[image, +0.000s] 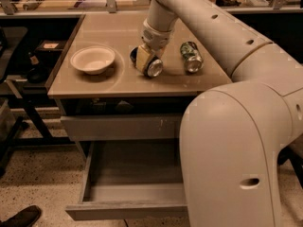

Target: Place pepsi can into middle drawer

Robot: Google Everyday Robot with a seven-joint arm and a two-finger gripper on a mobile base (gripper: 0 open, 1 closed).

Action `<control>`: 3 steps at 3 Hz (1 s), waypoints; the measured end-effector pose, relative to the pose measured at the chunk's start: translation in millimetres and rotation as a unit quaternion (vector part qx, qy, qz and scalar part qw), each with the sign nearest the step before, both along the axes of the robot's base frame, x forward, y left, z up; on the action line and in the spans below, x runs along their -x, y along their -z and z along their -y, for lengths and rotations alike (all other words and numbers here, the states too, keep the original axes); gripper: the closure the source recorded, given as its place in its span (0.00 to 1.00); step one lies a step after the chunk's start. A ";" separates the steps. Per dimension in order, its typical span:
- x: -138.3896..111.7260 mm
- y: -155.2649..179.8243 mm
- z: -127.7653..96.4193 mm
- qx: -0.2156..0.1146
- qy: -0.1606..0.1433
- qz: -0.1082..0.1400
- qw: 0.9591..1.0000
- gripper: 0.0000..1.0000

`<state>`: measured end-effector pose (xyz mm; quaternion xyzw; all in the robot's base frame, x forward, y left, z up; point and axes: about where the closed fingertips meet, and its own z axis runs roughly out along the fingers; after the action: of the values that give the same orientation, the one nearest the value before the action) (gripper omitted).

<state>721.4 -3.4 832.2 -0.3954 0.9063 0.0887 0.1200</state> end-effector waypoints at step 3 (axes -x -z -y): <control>13.0 -15.4 4.6 -0.012 -0.009 0.025 1.000 1.00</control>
Offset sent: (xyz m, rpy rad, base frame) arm -0.0123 -0.0008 0.0157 0.0276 -0.0380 0.0328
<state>708.4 -7.9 847.5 -0.4040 0.8983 0.0910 0.1468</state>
